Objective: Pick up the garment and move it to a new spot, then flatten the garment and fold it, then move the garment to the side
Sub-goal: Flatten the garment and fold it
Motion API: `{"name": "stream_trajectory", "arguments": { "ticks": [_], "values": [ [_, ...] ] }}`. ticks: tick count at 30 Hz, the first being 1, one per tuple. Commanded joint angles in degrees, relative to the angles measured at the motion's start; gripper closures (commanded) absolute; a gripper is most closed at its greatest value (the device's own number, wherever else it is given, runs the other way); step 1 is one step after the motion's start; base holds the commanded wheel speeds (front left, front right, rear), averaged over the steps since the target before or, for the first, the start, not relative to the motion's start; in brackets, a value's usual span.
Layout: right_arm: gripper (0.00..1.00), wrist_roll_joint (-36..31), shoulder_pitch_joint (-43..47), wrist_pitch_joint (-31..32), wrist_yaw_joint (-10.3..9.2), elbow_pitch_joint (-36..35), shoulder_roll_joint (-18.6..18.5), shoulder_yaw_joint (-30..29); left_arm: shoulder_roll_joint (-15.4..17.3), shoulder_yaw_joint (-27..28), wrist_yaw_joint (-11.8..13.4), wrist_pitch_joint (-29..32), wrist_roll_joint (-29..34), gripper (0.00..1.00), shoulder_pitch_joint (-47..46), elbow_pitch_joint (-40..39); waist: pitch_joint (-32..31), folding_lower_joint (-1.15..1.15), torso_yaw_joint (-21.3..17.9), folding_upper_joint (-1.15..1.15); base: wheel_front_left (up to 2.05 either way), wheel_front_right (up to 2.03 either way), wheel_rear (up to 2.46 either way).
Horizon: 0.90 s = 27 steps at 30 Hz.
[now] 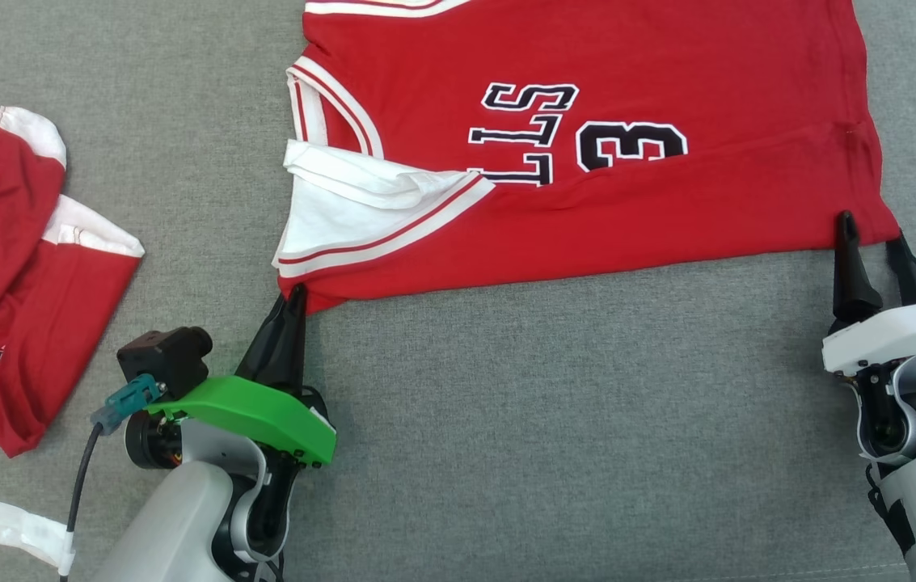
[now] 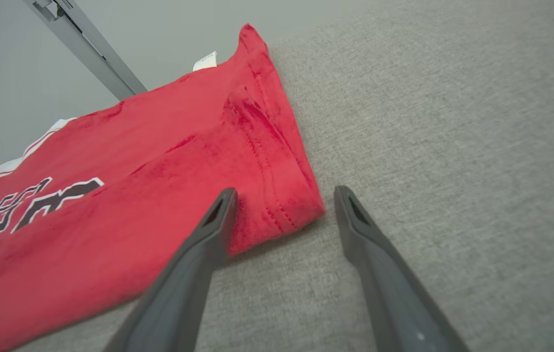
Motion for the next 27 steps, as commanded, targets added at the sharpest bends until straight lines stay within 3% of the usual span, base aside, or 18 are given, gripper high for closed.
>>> {"name": "stream_trajectory", "arguments": {
  "ticks": [1, 2, 3, 4, 5, 16, 27],
  "values": [
    [0.0, -0.07, -0.97, 0.34, -0.08, 1.06, 0.11, 0.53, 0.1, 0.04, -0.35, -0.34, 0.61, 1.0, -0.97, 0.19, 0.26, 0.0, 0.23, 0.0, 0.0, 0.0, 0.0],
    [0.02, 0.02, -1.12, 0.38, -0.07, 1.65, 0.25, 0.92, 0.03, -0.02, -0.38, -0.37, 0.66, 1.0, -1.08, 0.23, 0.34, 0.0, 0.27, 0.0, 0.0, 0.0, 0.0],
    [0.51, 0.18, -1.38, 0.33, -0.07, 2.38, 0.36, 1.29, -0.07, -0.06, -0.33, -0.38, 0.67, 1.0, -1.24, 0.28, 0.42, 0.0, 0.31, 0.0, 0.0, 0.0, 0.0],
    [0.64, 0.1, -1.56, 0.22, -0.07, 2.85, 0.26, 1.44, -0.15, -0.09, -0.35, -0.45, 0.7, 1.0, -1.35, 0.35, 0.46, 0.0, 0.32, 0.0, 0.0, 0.0, 0.0],
    [1.0, 0.03, -1.78, 0.08, -0.07, 3.23, 0.17, 1.62, -0.18, -0.15, -0.42, -0.45, 0.77, 1.0, -1.47, 0.43, 0.48, 0.0, 0.33, 0.0, 0.0, 0.0, 0.0],
    [1.0, 4.75, 4.09, -0.74, -0.08, -3.28, -3.26, 3.52, 0.56, 0.18, -0.34, -2.15, -0.61, 1.0, 3.35, -3.13, -1.6, 0.0, -0.29, 0.0, 0.0, 0.0, 0.0],
    [1.0, 7.66, 18.6, -0.37, -0.09, -14.47, -10.54, 3.1, 2.82, -1.72, 2.87, 1.31, -3.95, 1.0, 16.86, -15.34, -4.19, 0.0, 1.1, 0.0, 0.0, 0.0, 0.0]
  ]
}}
